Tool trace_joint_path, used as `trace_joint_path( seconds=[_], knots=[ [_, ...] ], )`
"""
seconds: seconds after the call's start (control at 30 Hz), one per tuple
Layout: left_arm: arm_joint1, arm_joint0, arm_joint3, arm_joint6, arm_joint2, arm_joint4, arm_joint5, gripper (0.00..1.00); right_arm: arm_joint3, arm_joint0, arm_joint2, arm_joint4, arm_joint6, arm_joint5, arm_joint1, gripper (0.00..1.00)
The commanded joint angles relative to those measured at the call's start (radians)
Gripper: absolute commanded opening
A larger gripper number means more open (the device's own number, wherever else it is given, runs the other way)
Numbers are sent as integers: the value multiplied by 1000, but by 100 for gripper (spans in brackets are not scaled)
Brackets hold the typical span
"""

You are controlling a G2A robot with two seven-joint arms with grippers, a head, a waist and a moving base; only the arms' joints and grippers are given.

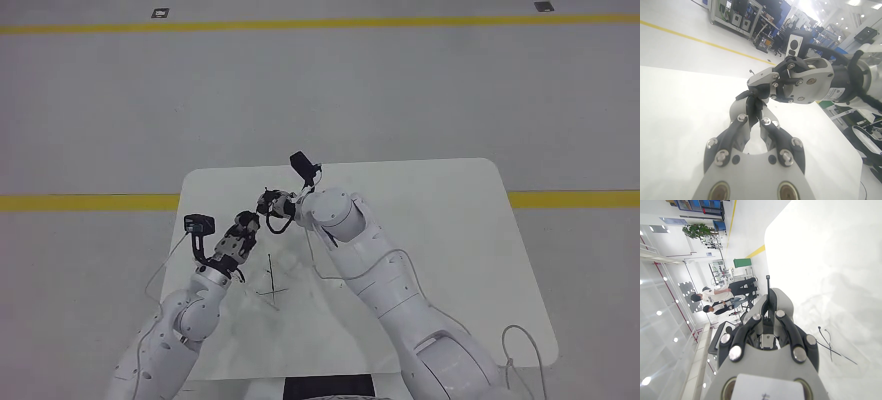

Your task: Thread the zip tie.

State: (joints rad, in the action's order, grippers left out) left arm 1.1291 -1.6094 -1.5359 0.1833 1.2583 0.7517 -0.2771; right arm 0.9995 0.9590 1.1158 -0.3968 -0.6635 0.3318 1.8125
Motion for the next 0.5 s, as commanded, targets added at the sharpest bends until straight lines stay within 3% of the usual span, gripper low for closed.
trace_joint_path(
  seconds=[0.0,0.3,0.47],
  knots=[
    [0,-1,2,-1,3,-4,-3,0,0,1,-1,7,0,-2,-2,100],
    [0,0,8,-13,12,-21,-15,0,17,8,15,22,8,-1,-18,100],
    [-3,-9,-1,-67,24,-94,-63,0,44,27,46,13,5,-12,-36,100]
  ],
)
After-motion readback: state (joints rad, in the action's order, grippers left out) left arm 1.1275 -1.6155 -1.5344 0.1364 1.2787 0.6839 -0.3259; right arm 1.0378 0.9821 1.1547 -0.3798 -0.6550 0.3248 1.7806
